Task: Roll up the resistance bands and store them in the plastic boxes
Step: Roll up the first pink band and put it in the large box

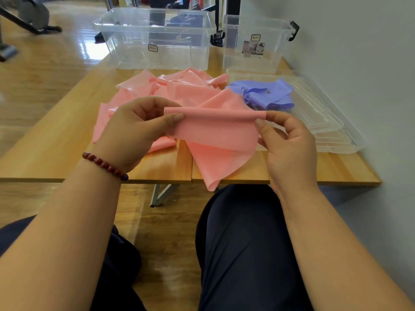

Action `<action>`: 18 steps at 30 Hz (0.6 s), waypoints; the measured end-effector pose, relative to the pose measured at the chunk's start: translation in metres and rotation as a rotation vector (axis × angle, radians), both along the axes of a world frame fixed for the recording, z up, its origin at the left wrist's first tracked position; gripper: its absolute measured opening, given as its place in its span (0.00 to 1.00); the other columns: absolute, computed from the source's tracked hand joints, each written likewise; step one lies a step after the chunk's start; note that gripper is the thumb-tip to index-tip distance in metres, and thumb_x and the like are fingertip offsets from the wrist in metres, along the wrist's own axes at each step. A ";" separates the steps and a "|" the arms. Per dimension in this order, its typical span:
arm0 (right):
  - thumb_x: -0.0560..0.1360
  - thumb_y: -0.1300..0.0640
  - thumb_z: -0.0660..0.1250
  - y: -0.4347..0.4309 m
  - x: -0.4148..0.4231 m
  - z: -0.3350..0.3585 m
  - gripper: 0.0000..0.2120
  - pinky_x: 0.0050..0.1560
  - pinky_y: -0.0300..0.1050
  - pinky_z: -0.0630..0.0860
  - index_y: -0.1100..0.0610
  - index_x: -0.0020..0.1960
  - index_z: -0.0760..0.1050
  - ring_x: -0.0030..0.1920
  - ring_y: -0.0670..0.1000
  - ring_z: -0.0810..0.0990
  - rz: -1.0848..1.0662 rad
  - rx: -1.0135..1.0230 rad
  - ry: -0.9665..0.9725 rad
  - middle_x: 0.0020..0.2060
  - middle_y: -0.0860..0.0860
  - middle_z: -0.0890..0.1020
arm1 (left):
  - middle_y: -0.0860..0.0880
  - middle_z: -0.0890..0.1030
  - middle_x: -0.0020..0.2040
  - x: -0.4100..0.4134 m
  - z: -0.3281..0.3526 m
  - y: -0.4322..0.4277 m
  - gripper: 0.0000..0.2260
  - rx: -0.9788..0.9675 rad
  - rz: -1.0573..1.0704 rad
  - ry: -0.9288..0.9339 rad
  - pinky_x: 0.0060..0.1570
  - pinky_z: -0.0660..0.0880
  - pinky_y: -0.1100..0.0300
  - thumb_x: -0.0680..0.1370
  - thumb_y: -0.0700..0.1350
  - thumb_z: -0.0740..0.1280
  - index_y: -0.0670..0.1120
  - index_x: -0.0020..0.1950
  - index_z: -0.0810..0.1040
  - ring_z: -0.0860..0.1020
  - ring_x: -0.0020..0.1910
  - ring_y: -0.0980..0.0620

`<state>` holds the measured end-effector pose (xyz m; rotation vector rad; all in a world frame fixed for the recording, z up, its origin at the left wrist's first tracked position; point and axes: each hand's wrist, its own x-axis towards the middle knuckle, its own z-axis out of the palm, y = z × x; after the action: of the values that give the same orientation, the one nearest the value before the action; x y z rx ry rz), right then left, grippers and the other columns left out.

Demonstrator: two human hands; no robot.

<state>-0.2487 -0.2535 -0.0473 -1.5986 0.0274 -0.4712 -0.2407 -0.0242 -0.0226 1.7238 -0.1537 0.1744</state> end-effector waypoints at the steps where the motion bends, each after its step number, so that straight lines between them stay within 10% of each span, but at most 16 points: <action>1: 0.77 0.56 0.70 0.001 0.000 0.000 0.04 0.49 0.42 0.81 0.49 0.50 0.81 0.48 0.45 0.83 0.007 0.007 -0.001 0.46 0.44 0.85 | 0.51 0.84 0.46 0.000 0.000 -0.001 0.13 -0.003 0.011 -0.007 0.52 0.81 0.56 0.67 0.51 0.71 0.48 0.50 0.81 0.82 0.49 0.53; 12: 0.77 0.57 0.70 0.003 -0.003 0.001 0.06 0.49 0.40 0.79 0.47 0.51 0.80 0.48 0.46 0.83 0.070 0.063 -0.021 0.46 0.47 0.85 | 0.52 0.83 0.36 -0.001 0.000 -0.004 0.04 -0.018 0.129 -0.094 0.43 0.81 0.51 0.71 0.50 0.72 0.54 0.45 0.80 0.79 0.38 0.54; 18: 0.76 0.59 0.71 0.001 -0.003 0.000 0.07 0.46 0.38 0.78 0.47 0.48 0.80 0.46 0.44 0.83 0.043 0.054 -0.026 0.43 0.45 0.84 | 0.55 0.85 0.43 -0.002 0.001 0.000 0.15 -0.041 0.010 -0.055 0.49 0.81 0.58 0.66 0.49 0.72 0.50 0.51 0.81 0.83 0.48 0.54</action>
<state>-0.2512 -0.2524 -0.0473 -1.5370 -0.0135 -0.4545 -0.2427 -0.0246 -0.0218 1.6800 -0.1807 0.2304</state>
